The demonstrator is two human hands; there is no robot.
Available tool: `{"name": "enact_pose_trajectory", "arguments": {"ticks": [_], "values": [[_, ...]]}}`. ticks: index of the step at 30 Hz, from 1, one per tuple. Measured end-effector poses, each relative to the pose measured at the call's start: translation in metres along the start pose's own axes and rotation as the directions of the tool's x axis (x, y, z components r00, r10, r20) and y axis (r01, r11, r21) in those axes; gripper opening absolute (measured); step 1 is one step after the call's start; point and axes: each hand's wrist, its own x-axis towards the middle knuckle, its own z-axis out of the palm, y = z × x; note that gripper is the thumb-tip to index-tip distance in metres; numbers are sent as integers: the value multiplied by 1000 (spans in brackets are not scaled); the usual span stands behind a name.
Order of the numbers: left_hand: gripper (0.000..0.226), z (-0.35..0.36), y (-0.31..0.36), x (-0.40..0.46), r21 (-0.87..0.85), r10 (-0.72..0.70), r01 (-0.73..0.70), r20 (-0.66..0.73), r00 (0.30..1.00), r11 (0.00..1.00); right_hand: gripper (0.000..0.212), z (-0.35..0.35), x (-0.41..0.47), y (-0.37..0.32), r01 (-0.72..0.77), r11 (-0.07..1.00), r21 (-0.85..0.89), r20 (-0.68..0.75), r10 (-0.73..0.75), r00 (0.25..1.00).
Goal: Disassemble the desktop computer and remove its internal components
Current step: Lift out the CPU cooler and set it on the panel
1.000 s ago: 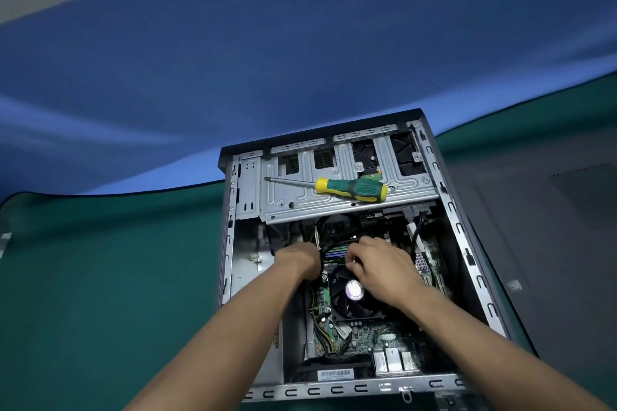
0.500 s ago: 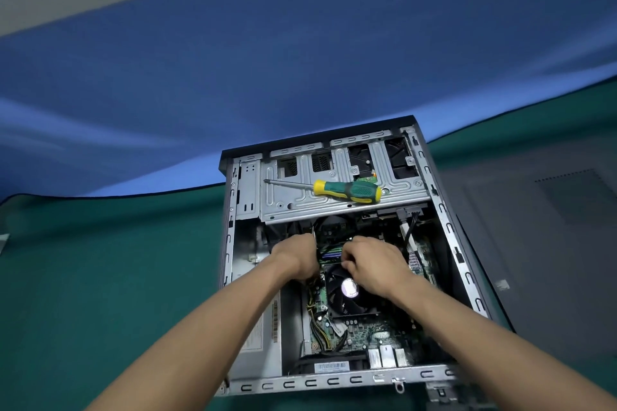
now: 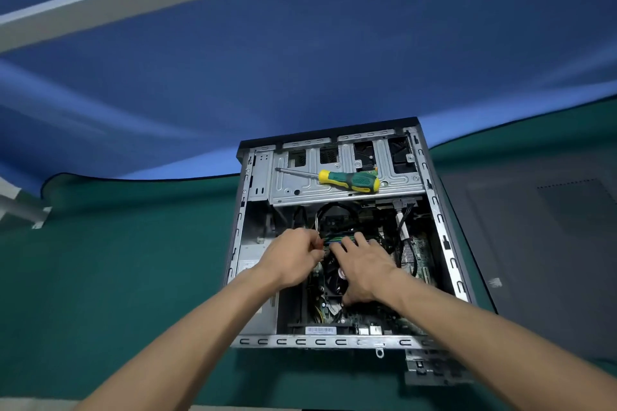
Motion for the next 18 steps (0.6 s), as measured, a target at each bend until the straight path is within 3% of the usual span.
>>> {"name": "enact_pose_trajectory", "arguments": {"ticks": [5, 10, 13, 16, 18], "values": [[8, 6, 6, -17, -23, 7, -9, -76, 997, 1000, 93, -4, -10, 4, -6, 999, 50, -43, 9, 999], [11, 1, 25, -20, -143, -34, -11, -307, 951, 990, 96, -24, -32, 19, -11, 972, 233, -164, 50, 985], [17, -8, 41, -18, -304, -70, -68, -420, 905, 950, 88, -45, -51, 31, -21, 905, 424, -232, 131, 964], [20, -17, 58, -12, -462, -125, -155, -520, 845, 873, 74, -65, -75, 45, 2, 765, 643, -269, 223, 937], [22, -20, 71, -5, -516, -148, -216, -575, 805, 829, 69, -75, -93, 54, 22, 711, 703, -318, 286, 904]]}}
